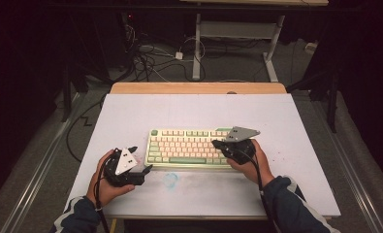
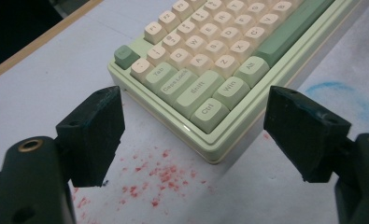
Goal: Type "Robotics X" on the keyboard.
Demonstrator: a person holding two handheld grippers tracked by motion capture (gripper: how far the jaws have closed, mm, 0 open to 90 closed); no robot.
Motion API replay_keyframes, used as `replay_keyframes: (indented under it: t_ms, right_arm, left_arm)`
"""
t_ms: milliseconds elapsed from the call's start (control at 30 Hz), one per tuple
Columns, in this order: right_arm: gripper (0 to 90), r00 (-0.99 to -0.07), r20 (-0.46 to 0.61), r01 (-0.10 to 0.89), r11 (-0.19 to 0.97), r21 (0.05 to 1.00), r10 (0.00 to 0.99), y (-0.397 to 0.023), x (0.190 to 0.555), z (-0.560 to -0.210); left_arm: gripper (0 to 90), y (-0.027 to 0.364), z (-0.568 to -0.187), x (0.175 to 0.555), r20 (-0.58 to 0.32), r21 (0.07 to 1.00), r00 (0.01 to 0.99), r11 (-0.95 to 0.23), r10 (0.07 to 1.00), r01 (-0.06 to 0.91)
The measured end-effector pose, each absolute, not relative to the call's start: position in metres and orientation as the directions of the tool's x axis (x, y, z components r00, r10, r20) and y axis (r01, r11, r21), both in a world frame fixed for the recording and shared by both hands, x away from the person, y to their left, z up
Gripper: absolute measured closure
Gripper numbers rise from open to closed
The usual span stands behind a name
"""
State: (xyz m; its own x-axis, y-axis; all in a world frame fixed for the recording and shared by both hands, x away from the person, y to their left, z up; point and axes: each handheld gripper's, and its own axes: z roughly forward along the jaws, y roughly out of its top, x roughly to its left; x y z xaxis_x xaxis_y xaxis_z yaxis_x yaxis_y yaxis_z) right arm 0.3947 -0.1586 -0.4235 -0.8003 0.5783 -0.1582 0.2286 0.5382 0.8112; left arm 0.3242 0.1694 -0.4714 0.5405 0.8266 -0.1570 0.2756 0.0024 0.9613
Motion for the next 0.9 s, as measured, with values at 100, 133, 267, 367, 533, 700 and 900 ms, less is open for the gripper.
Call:
replay_keyframes:
  t_ms: [100, 133, 267, 367, 533, 700, 900]
  right_arm:
    - [90.0, -0.804, -0.168, 0.225, 0.552, 0.803, 0.571, -0.151, 0.401, -0.423]
    - [90.0, -0.803, -0.166, 0.23, 0.554, 0.8, 0.573, -0.149, 0.403, -0.423]
    - [90.0, -0.805, -0.144, 0.254, 0.554, 0.792, 0.575, -0.143, 0.412, -0.427]
    - [90.0, -0.813, -0.144, 0.256, 0.569, 0.782, 0.564, -0.137, 0.416, -0.429]
    - [90.0, -0.817, -0.161, 0.254, 0.596, 0.762, 0.553, -0.128, 0.421, -0.434]
    - [90.0, -0.824, -0.177, 0.25, 0.626, 0.739, 0.538, -0.12, 0.424, -0.438]
    - [90.0, -0.824, -0.183, 0.256, 0.641, 0.723, 0.536, -0.112, 0.427, -0.44]
  left_arm:
    - [19.2, 0.168, -0.472, 0.324, -0.158, 0.96, 0.547, -0.002, 0.822, 0.28]
    - [19.2, 0.168, -0.472, 0.323, -0.155, 0.96, 0.549, -0.006, 0.821, 0.279]
    - [19.2, 0.168, -0.472, 0.324, -0.158, 0.96, 0.549, -0.004, 0.82, 0.281]
    - [19.2, 0.168, -0.473, 0.324, -0.152, 0.959, 0.552, -0.014, 0.82, 0.284]
    - [19.2, 0.167, -0.475, 0.324, -0.147, 0.956, 0.555, -0.027, 0.819, 0.293]
    - [19.2, 0.167, -0.476, 0.324, -0.151, 0.952, 0.557, -0.031, 0.817, 0.303]
    - [19.2, 0.166, -0.477, 0.324, -0.146, 0.951, 0.558, -0.041, 0.817, 0.307]
